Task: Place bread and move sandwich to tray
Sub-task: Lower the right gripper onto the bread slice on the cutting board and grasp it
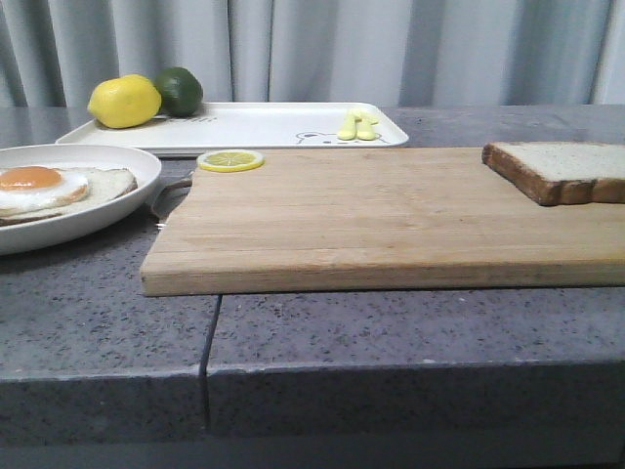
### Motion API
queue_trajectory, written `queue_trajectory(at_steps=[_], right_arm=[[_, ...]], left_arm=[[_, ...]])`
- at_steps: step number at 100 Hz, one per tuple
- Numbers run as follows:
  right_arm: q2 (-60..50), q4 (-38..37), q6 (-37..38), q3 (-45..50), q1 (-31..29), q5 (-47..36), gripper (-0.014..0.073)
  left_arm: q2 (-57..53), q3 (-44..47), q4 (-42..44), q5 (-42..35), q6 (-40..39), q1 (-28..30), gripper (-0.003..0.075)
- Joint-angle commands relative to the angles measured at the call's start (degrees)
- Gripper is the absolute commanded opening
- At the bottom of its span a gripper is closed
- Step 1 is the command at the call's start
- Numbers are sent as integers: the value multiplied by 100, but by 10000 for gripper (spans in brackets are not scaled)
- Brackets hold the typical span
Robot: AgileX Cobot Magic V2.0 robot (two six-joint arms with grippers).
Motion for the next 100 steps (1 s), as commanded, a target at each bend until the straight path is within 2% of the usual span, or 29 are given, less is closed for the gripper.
queue_trajectory(at_steps=[1,64,76,100], right_arm=[[-73,175,-92,-139,-18,226,457],[260,116,-155,-139,74,558,445],[315,29,-155,-127,85,558,346],[360,0,-155,-127,85,473,50]], left_arm=[[19,-205,-125,-350,0,22,501],[19,-205,-125,-350,0,22,501],[19,-205,-125,-350,0,22,501],[19,-205,-125,-350,0,22,501]])
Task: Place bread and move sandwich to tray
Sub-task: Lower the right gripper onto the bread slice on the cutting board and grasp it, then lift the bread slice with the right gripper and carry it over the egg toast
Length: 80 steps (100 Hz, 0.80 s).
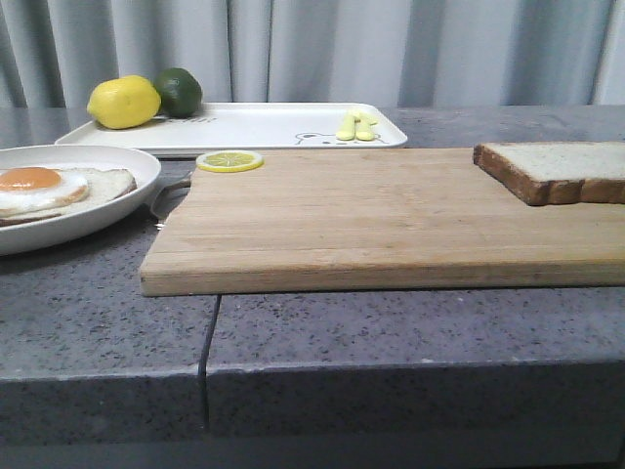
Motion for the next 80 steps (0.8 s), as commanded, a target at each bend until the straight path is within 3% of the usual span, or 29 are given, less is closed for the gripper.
queue_trajectory(at_steps=[1,22,61,80], right_arm=[[-1,-75,45,-29,24,8,38],[-45,-66,62,-29,24,93,-50],[-1269,1180,290,-40,37,1043,-57],[-1957,1430,623,-40,419,960,-57]], left_arm=[[19,-205,-125,-350,0,22,501],[19,-205,-125,-350,0,22,501],[19,-205,-125,-350,0,22,501],[19,-205,-125,-350,0,22,501]])
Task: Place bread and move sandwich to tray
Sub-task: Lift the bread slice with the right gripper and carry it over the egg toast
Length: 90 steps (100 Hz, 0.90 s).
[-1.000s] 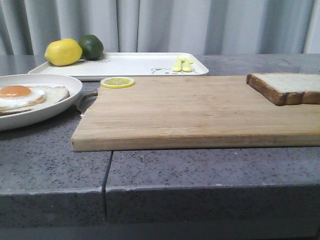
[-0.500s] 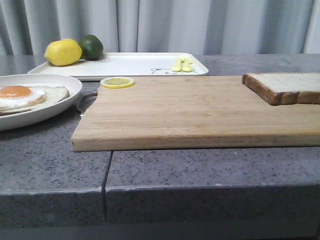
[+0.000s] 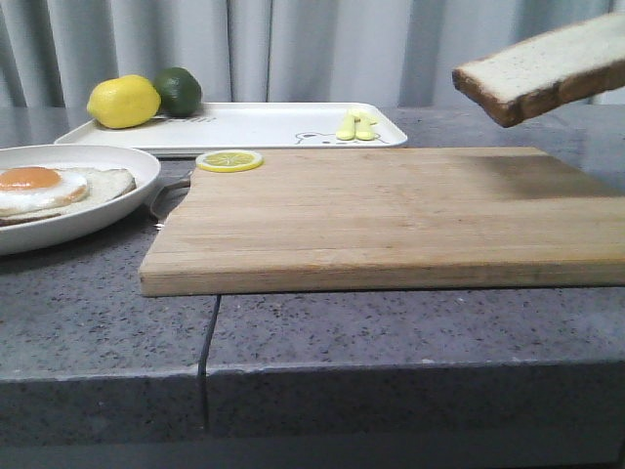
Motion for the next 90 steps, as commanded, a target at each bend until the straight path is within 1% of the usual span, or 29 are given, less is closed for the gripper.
queue_trajectory(at_steps=[1,12,19,26,38,48,60,74,90], right_arm=[[-444,569,136,-121,200,267,-57],[-691,983,161,-121,630,-105,-57],[-784,1203,202,-144,1090,-517,-57],[-790,1196,203,-264,1672,-1022,-57],[-784,1196,208,-567,2874,-2060,-57],[-711,1196,291,-892,3641,-2908,-57],[-521,1196,482,-1343,4431,-3678,-57],[-76,1196,683,-1823,5186,-4208,-57],[684,1196,936,-2338,5876,-4474,-57]], left_arm=[[19,-205,-125,-350,0,22,501],[19,-205,-125,-350,0,22,501],[19,-205,-125,-350,0,22,501],[19,-205,-125,-350,0,22,501],[19,-205,-125,-350,0,22,501],[19,-205,-125,-350,0,22,501],[19,-205,-125,-350,0,22,501],[19,-205,-125,-350,0,22,501],[19,-205,-125,-350,0,22,501]])
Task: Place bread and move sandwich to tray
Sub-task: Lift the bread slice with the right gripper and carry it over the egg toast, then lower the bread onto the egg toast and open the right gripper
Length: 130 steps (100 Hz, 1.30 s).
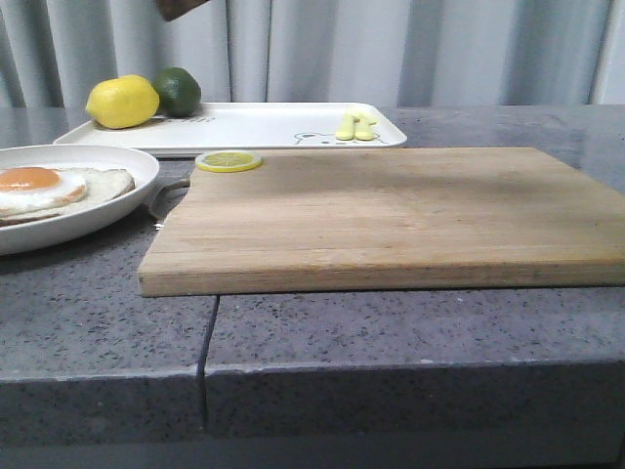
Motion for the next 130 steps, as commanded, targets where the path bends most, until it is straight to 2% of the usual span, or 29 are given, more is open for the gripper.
queue_trajectory(at_steps=[1,34,60,92,130], right_arm=[[278,342,155,-490,363,-57,-57],[1615,342,480,-1583,1302,-386,-57],[2098,342,919,-1908,1782,-1152,-59],[2254,342,1254,-1911,1904,-1517,-59],[2295,330,1346,-1911,1954,-1485,-59]], left_arm=[[19,-205,-125,-350,0,22,501],[19,-205,-125,-350,0,22,501],[19,-205,-125,-350,0,22,501],[19,-205,-125,-350,0,22,501],[19,-205,-125,-350,0,22,501]])
